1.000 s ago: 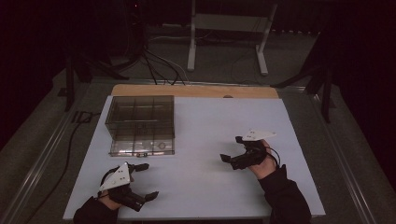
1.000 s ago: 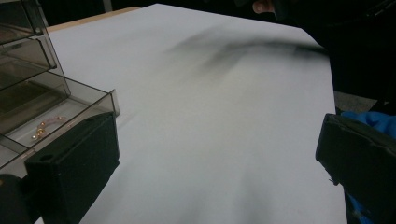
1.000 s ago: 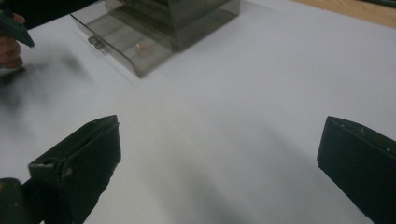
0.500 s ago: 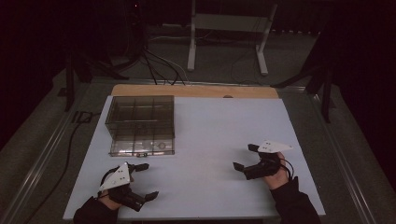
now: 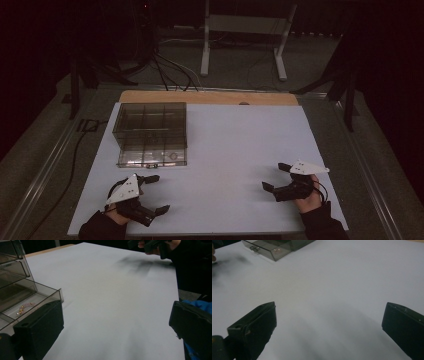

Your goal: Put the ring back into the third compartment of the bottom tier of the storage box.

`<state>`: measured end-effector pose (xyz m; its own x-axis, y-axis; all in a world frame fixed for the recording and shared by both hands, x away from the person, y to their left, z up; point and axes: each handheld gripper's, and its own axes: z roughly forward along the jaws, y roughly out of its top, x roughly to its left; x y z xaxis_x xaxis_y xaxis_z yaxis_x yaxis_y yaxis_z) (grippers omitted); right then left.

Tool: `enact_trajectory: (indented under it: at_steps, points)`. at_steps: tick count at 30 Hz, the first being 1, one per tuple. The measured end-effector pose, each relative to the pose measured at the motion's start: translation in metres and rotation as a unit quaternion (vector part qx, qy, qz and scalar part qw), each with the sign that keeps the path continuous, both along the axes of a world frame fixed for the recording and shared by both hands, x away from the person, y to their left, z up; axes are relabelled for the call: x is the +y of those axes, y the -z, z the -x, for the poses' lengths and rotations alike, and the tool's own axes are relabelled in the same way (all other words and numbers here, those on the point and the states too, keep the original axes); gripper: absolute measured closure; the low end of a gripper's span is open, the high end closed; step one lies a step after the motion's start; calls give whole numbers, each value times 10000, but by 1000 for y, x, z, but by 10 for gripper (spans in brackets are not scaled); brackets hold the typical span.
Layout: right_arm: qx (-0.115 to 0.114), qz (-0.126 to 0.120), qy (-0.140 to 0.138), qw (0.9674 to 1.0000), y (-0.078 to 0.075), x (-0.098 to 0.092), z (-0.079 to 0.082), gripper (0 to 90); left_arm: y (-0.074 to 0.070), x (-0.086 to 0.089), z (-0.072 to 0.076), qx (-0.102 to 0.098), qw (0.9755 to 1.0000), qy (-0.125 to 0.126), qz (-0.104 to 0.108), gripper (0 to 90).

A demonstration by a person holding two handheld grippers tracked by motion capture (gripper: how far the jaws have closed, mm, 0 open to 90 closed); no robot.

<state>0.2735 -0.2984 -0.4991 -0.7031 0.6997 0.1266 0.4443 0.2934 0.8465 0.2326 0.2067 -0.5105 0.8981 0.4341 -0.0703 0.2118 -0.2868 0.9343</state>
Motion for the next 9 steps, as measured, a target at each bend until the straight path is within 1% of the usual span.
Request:
enact_trajectory:
  at_steps: [1, 2, 3, 4, 5, 7, 9]
  points:
    - [22, -52, 59, 10000, 1, -4, 4, 0, 0, 0, 0, 0, 10000, 0, 3, 6]
    - [22, -52, 59, 10000, 1, -4, 4, 0, 0, 0, 0, 0, 10000, 0, 3, 6]
    - [42, -78, 114, 9999, 2, -6, 7, 0, 0, 0, 0, 3, 10000, -1, 9, 6]
    - [42, -78, 114, 9999, 2, -6, 7, 0, 0, 0, 0, 3, 10000, -1, 9, 6]
    - [76, -133, 111, 9998, 4, -8, 10, 0, 0, 0, 0, 5, 10000, 2, 16, 6]
    - [101, -87, 161, 9998, 6, -10, 11, 0, 0, 0, 0, 2, 10000, 5, 13, 6]
    - [140, -130, 184, 9996, 7, -11, 9, 0, 0, 0, 0, -1, 10000, 7, 5, 6]
